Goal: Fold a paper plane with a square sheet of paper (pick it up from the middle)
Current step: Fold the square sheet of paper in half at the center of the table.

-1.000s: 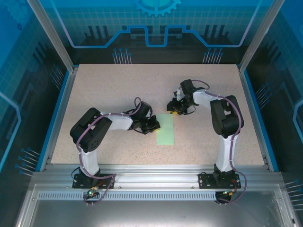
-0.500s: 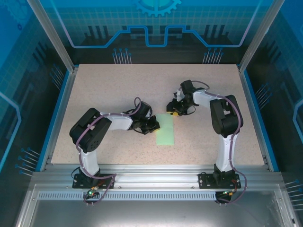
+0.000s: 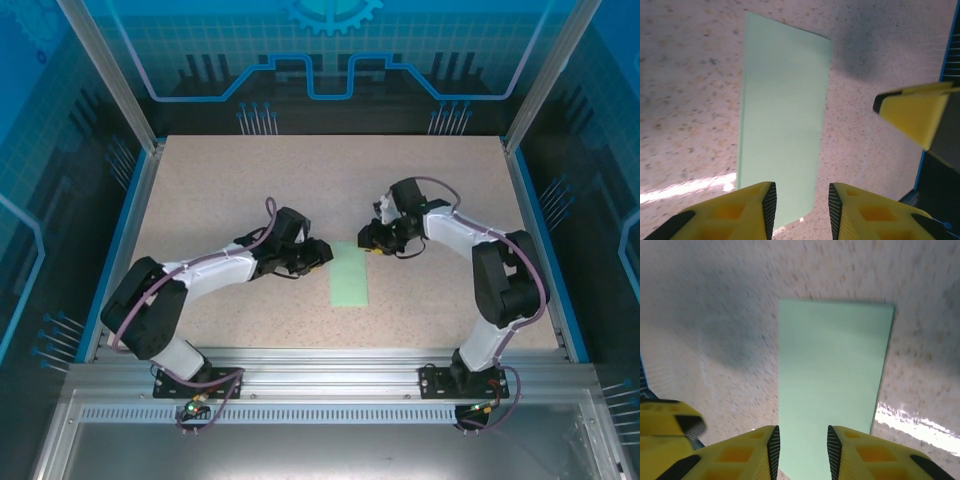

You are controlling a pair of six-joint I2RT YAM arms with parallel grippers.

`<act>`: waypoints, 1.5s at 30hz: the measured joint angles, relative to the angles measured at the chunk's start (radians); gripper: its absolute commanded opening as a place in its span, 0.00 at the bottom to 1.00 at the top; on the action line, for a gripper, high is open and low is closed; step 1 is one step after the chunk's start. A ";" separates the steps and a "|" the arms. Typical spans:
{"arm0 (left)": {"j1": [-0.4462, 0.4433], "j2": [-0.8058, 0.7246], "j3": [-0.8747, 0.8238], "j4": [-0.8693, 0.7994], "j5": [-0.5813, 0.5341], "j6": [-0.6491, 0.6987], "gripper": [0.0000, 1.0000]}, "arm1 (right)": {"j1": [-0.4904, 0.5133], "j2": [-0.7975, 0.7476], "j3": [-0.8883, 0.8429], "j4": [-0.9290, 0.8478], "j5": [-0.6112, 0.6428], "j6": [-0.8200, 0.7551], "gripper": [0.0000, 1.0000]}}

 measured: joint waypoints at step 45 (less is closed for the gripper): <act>0.000 -0.557 -0.315 -0.289 -0.107 0.030 0.64 | 0.183 -0.209 -0.464 0.276 -0.008 0.101 0.37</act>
